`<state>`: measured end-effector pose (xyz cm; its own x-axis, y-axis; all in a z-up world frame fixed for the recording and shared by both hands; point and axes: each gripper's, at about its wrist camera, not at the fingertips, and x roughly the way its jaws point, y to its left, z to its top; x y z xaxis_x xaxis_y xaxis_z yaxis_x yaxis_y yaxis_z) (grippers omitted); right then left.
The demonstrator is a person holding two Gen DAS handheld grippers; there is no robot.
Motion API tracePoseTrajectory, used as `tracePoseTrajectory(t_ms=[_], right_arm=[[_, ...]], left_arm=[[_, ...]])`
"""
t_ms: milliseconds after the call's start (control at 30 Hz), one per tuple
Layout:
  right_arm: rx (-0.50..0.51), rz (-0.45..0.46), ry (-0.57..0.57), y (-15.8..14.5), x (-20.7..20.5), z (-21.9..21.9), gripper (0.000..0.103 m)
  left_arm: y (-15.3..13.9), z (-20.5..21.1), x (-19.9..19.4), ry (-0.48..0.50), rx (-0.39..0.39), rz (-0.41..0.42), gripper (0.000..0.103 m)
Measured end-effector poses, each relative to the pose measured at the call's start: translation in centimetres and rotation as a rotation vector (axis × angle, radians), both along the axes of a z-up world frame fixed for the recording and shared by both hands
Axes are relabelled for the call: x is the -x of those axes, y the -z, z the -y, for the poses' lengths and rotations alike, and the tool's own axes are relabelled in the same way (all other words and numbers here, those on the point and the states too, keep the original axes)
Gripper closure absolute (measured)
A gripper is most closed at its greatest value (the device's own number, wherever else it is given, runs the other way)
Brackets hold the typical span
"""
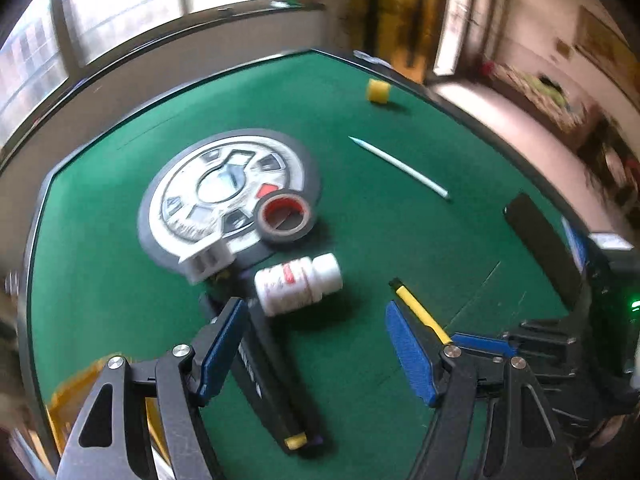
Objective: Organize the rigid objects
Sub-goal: 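Move the open left tool toward the white bottle with red label, then grasp the white red-labelled bottle with the left tool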
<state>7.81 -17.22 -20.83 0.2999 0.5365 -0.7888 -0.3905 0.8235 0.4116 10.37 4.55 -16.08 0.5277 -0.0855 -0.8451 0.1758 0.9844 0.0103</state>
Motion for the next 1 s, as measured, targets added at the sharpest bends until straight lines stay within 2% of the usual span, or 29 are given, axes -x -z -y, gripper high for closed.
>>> tracePoseTrajectory(t_ms=[100,233,333,533,600,667,733,933,967,1000], right_arm=[[0.0,0.0,-0.002,0.0,0.0,-0.1,0.094],[0.003,0.007,-0.006,0.0,-0.1,-0.2,0.094],[0.004,0.008,-0.01,-0.1,-0.1,-0.2,0.094],[0.012,0.02,-0.017,-0.1,0.0,-0.2,0.094],[0.012,0.02,-0.016,-0.1,0.1,-0.1,0.094],[0.011,0.022,-0.011,0.0,0.0,-0.1,0.094],[0.021,0.031,-0.008,-0.1,0.0,-0.2,0.094],[0.021,0.029,-0.005,-0.1,0.1,-0.1,0.094],[0.023,0.029,-0.005,-0.1,0.1,-0.1,0.094],[0.025,0.03,-0.004,-0.2,0.1,-0.1,0.094]], left_arm=[[1.3,0.1,-2.5,0.02,-0.015,-0.069,0.028],[2.3,0.1,-4.8,0.063,-0.051,-0.07,0.028],[3.7,-0.5,-5.9,0.059,0.011,-0.142,0.028],[4.6,0.6,-3.9,0.124,0.05,-0.241,0.028],[4.7,1.2,-3.2,0.133,0.038,-0.258,0.028],[4.8,1.6,-2.9,0.106,-0.001,-0.257,0.028],[5.0,1.6,-3.5,0.062,0.002,-0.262,0.028],[4.7,0.0,-4.8,-0.082,0.148,-0.277,0.028],[4.7,-0.2,-4.9,-0.106,0.145,-0.275,0.029],[4.7,-0.3,-4.9,-0.134,0.132,-0.272,0.039]])
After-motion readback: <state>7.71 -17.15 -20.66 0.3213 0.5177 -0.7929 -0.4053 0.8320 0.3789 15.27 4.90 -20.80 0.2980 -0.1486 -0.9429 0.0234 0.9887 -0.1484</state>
